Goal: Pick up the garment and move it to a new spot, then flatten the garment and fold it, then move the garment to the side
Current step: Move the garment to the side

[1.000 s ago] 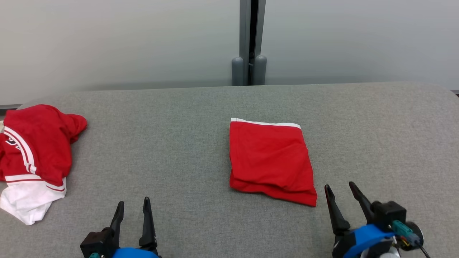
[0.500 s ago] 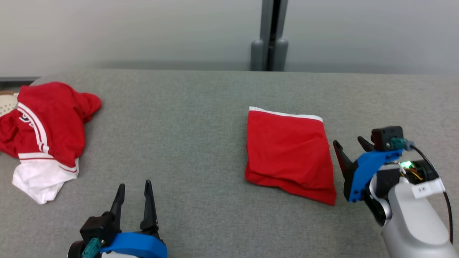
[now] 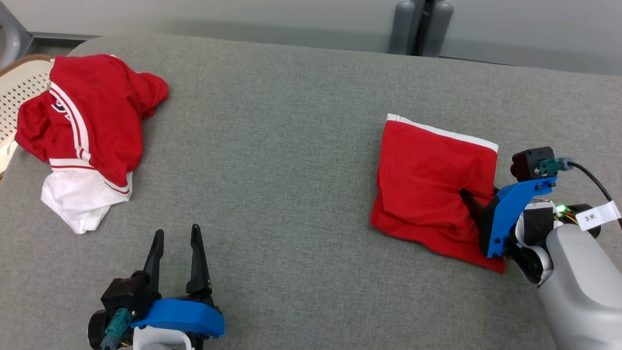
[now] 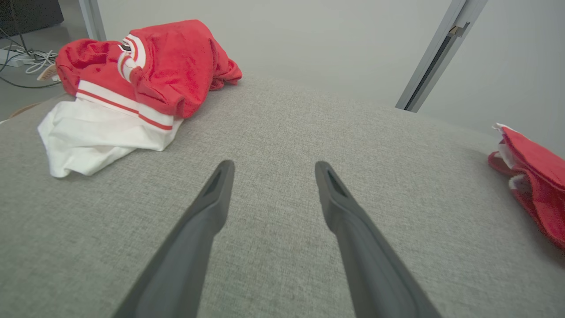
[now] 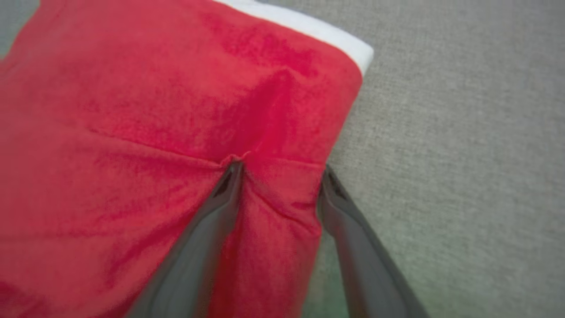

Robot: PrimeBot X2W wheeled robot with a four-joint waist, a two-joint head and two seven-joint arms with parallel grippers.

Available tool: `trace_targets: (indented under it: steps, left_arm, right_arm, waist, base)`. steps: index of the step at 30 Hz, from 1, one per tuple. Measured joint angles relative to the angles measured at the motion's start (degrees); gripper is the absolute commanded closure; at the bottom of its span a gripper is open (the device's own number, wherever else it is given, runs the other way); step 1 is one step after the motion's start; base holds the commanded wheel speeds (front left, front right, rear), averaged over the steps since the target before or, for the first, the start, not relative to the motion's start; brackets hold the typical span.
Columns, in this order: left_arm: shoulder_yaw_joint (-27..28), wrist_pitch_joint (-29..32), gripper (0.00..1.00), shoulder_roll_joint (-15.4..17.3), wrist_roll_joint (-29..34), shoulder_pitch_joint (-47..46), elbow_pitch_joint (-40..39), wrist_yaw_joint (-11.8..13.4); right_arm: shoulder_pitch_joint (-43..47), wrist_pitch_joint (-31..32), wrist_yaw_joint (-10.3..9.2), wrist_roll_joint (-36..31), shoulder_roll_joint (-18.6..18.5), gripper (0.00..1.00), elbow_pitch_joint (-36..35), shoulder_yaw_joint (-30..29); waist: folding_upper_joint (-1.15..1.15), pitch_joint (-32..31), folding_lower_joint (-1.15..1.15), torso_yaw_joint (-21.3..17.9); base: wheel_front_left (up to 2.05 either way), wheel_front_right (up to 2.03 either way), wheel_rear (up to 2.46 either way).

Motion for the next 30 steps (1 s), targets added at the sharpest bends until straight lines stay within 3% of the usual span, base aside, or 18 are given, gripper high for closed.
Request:
trace_targets:
  steps: [1, 2, 9, 23, 30]
  left_arm:
    - [-0.07, 0.0, 0.0, 0.01, 0.33, -0.09, -0.2, 0.0]
    - [-0.14, 0.01, 0.0, 0.01, 0.59, -0.19, -0.43, -0.02]
    - [-0.07, 0.0, 0.0, 0.0, 2.18, -2.06, -3.32, -1.18]
    - [-1.81, 1.29, 0.0, 3.08, 6.39, -6.16, -5.37, -2.52]
    - [-3.32, 3.18, 0.0, 4.01, 7.06, -7.11, -7.53, -2.65]
  right_arm:
    - [-0.12, -0.55, 0.0, 0.62, -0.04, 0.97, -0.25, 0.4]
    - [-0.17, -1.29, 0.0, 0.93, -0.05, 1.0, -0.53, 0.82]
    - [-1.67, -6.72, 0.07, 0.82, -1.41, 1.0, -1.78, 2.34]
    - [-2.2, -15.7, 0.02, 0.23, -2.16, 1.0, -1.21, -5.59]
    - [-3.69, -16.52, 0.02, -2.05, -4.28, 1.0, 0.74, -10.76]
  waist:
    - [0.0, 0.37, 0.0, -0.04]
    - [0.0, 0.66, 0.0, -0.29]
    - [0.0, 3.28, 0.0, -5.85]
    - [0.0, 9.16, 0.0, -24.93]
    - [0.0, 10.85, 0.0, -25.65]
  base:
    - [0.0, 0.0, 0.0]
    - [0.0, 0.0, 0.0]
    - [0.0, 0.0, 0.0]
    - [0.0, 0.0, 0.0]
    - [0.0, 0.0, 0.0]
